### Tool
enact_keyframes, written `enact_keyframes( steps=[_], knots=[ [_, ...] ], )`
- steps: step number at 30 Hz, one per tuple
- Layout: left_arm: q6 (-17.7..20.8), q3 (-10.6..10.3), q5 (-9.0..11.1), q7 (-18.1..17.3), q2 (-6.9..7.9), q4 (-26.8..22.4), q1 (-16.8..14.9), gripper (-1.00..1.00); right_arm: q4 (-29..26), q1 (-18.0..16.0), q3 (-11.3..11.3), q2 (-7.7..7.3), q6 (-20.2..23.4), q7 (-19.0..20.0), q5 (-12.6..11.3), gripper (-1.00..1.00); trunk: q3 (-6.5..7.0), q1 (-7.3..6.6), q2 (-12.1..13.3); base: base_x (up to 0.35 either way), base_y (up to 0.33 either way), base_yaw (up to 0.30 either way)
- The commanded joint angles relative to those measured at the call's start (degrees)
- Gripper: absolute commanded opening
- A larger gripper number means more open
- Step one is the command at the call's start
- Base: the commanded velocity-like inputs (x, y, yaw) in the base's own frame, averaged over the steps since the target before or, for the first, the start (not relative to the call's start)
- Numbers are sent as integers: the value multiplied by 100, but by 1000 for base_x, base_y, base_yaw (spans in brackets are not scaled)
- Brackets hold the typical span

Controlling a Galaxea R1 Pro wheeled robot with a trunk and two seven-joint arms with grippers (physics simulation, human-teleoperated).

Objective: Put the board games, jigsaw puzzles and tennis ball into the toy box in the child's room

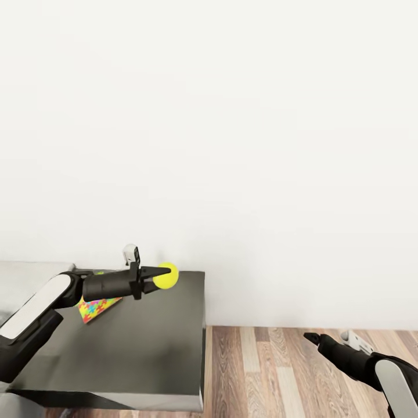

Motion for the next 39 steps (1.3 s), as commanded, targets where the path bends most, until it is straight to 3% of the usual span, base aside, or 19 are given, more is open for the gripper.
enact_keyframes(
  steps=[1,10,39],
  knots=[
    [3,-23,-32,-43,4,2,-7,-100,-5,-5,-8,-1,22,-56,-62,100,-5,0,-11,-307,0,0],
    [3,-42,-37,-39,3,2,-7,-100,-1,-6,-16,6,22,-55,-63,100,27,0,-11,-273,0,18],
    [3,-42,-37,-39,10,2,-7,-100,-52,-5,-47,-10,53,-56,-66,100,285,0,-11,-7,0,66]
  ],
)
